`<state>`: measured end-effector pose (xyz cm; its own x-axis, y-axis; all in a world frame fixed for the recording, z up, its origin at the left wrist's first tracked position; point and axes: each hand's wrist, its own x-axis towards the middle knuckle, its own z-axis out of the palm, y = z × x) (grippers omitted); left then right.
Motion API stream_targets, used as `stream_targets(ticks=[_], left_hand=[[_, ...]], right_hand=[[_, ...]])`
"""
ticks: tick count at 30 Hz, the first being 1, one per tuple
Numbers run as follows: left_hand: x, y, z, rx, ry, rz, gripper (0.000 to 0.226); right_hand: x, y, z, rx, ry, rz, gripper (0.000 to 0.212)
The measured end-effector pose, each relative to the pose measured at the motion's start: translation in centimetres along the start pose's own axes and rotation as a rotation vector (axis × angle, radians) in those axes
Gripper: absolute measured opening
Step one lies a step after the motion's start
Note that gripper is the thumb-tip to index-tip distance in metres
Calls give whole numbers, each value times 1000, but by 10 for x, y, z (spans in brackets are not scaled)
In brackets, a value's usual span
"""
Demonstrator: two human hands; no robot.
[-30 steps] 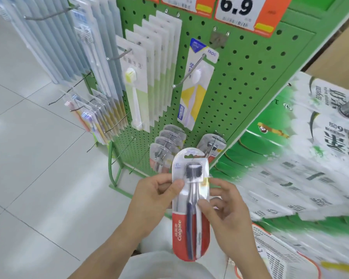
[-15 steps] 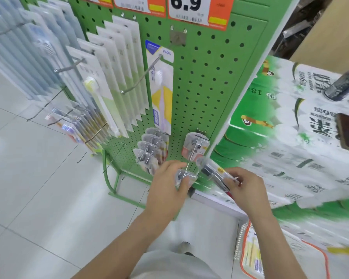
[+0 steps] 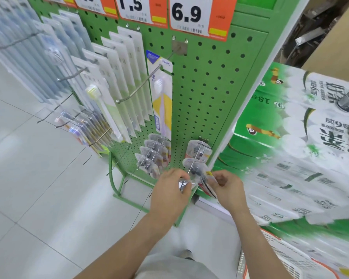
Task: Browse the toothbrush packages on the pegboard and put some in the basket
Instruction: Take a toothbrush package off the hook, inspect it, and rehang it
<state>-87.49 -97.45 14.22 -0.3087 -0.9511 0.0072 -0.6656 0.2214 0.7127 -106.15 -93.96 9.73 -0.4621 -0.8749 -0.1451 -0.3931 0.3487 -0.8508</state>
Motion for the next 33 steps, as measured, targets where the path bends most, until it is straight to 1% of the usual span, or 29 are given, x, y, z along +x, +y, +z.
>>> stream_targets(ticks=[2, 7, 10, 13, 17, 19, 23, 25, 27, 28, 29, 32, 33], left_hand=[[1, 0, 2, -9, 14, -6, 8], [6, -1, 5, -23, 20, -18, 9], [8, -3, 7, -50, 19, -15, 10], [8, -5, 8, -56, 17, -15, 11], [9, -5, 6, -59, 10, -12, 9], [11, -6, 7, -49, 4, -11, 9], [12, -7, 8, -45, -8, -20, 8], [13, -8, 8, -39, -10, -13, 8], [14, -8, 9, -38, -5, -2, 9], [15, -8, 9, -39, -6, 2, 9], [16, -8, 9, -37, -6, 6, 9], [17, -7, 10, -38, 9, 31, 8], [18, -7, 11, -42, 16, 37, 8]], right_hand=[[1, 5, 4, 52, -4, 17, 14], [5, 16, 17, 211, -1, 112, 14], [7, 18, 24, 250, -42, 135, 14], [13, 16, 28, 227, -76, 106, 18], [19, 15, 32, 200, -104, 58, 9], [22, 16, 33, 182, -114, 38, 9], [27, 18, 36, 105, -115, 26, 12], [30, 19, 36, 45, -157, 49, 14], [34, 21, 31, 3, -217, 81, 25], [37, 21, 29, -8, -211, 84, 30], [39, 20, 25, -15, -163, 76, 32], [49, 12, 20, -3, 85, 25, 22], [51, 8, 19, -6, 133, 5, 23]])
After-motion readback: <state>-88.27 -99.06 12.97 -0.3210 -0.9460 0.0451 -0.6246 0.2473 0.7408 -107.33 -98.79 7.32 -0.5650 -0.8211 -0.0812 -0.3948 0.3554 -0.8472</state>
